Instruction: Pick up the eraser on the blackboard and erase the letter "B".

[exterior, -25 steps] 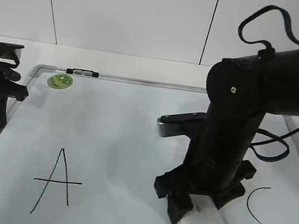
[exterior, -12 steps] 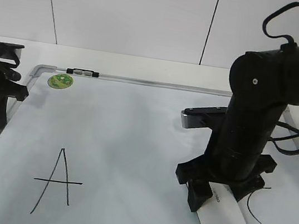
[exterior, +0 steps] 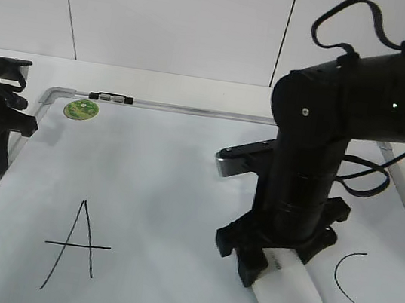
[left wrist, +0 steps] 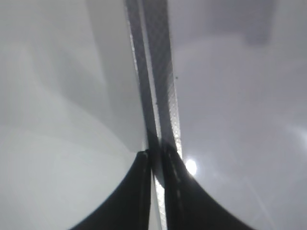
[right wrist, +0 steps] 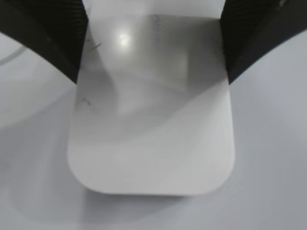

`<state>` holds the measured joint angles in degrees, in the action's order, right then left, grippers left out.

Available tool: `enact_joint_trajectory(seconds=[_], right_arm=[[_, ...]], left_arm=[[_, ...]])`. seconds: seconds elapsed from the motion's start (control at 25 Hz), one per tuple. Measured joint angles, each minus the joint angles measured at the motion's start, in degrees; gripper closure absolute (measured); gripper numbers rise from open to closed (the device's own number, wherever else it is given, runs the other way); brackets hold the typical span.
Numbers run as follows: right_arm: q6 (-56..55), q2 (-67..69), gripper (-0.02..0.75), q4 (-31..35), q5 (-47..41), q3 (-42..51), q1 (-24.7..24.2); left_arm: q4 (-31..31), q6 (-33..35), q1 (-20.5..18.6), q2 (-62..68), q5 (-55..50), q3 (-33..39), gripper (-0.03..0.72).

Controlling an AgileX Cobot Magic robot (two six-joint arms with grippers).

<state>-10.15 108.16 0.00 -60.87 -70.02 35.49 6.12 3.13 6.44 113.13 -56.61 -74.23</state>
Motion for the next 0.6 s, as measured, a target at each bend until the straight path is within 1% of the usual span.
enact_joint_trajectory(seconds=[0.12,0.24,0.6], right_arm=[[0.36,0.78,0.172,1.69,0.36,-1.61,2.54],[0.71,1.24,0.172,3.62,0.71,-2.79,3.91],[1.32,2.92,0.172,3.84,0.68,-4.27,4.18]], left_arm=[[0.00,0.00,0.00,0.00,0.00,0.00,0.664],[0.00,0.00,0.00,0.00,-0.05,0.00,0.664],[0.00,0.00,0.00,0.00,-0.05,0.00,0.663]])
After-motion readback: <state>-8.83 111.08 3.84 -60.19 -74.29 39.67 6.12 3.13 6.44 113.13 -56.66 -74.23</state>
